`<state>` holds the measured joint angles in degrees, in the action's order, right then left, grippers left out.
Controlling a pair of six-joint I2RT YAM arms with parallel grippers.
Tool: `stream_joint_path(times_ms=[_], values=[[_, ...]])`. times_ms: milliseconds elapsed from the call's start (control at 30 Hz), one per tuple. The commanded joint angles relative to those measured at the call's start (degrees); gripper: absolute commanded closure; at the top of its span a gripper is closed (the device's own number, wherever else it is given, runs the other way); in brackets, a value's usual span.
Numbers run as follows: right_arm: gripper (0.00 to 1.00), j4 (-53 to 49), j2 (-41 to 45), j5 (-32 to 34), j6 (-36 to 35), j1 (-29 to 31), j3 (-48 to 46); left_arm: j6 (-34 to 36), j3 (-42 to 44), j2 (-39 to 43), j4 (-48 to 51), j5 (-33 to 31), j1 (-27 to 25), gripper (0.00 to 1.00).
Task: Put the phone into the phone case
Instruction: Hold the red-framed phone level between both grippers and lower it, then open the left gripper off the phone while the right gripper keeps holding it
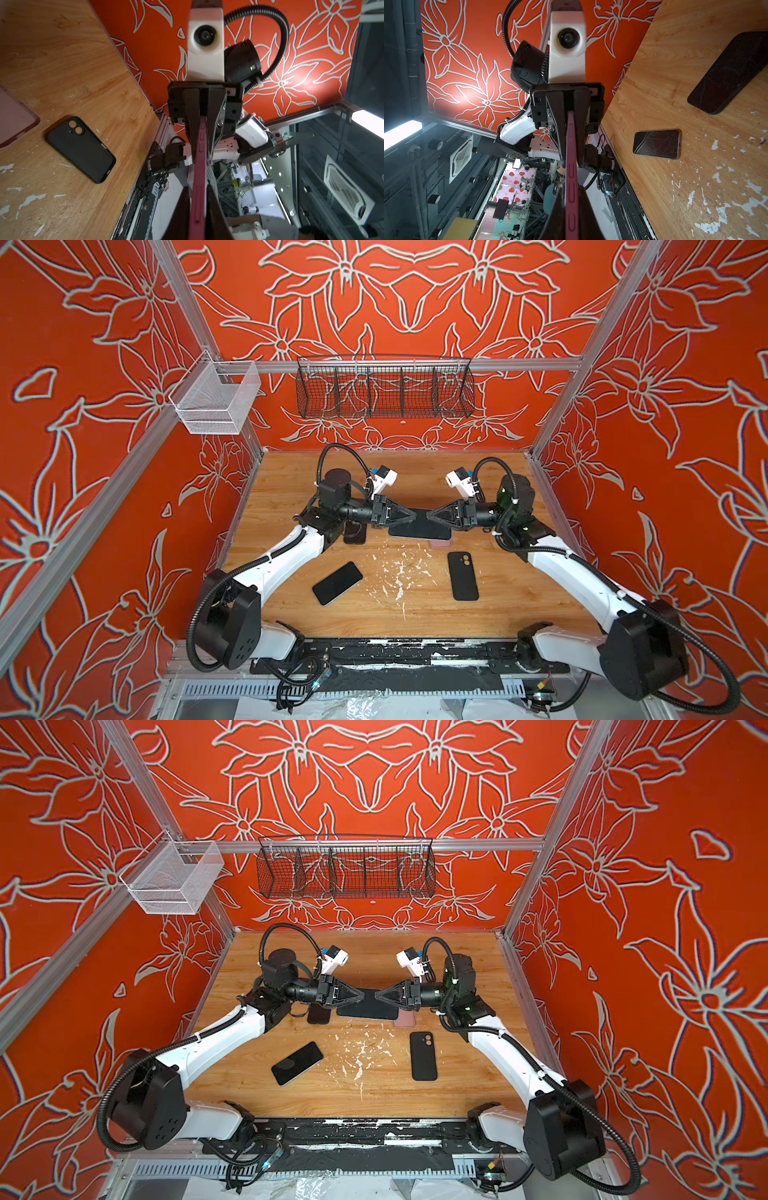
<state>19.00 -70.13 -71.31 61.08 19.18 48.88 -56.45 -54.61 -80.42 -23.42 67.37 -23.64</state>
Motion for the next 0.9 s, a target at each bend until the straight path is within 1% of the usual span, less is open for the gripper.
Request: stream_joint_path(times_ms=[0,33,100,167,300,367,533,600,633,767,867], values=[[1.00,6.3,-0.2,1.9,4.2,0.4,0.2,-5.5,1.2,-0.8,-8.4,-1.1,-0.1,0.77],[1.00,6.5,-0.1,2.3,4.8,0.3,0.3,-5.9,1.6,-0.6,-9.1,-1.4,0.0,0.73],[1.00,7.0,0.0,2.7,5.7,0.4,0.5,-6.3,2.0,-0.3,-9.5,-2.0,0.2,0.69],[1.00,7.0,-0.1,3.2,6.5,0.2,0.8,-6.5,2.5,0.2,-9.6,-2.7,0.7,0.63],[1.00,6.7,0.2,3.9,7.3,-0.4,0.8,-6.8,3.6,1.6,-9.8,-3.9,1.7,0.54],[1.00,6.0,0.6,4.5,7.6,-1.4,0.5,-7.1,4.6,2.8,-10.1,-5.1,2.7,0.44],[1.00,3.2,2.3,6.1,7.6,-4.6,-0.3,-6.5,7.1,6.5,-8.7,-8.8,4.9,0.25],[1.00,1.6,3.3,7.2,6.8,-6.0,-0.8,-3.5,7.0,8.6,-4.1,-10.8,5.1,0.22],[1.00,0.3,4.0,7.8,6.0,-6.7,-1.0,-1.0,6.7,9.8,0.1,-12.2,5.1,0.21],[1.00,-8.6,7.3,11.8,0.5,-10.0,-1.2,11.8,2.6,13.9,19.7,-20.4,5.0,0.17],[1.00,-17.5,9.9,16.2,-5.1,-12.1,-1.1,20.7,-2.2,13.9,34.4,-27.9,4.8,0.17]])
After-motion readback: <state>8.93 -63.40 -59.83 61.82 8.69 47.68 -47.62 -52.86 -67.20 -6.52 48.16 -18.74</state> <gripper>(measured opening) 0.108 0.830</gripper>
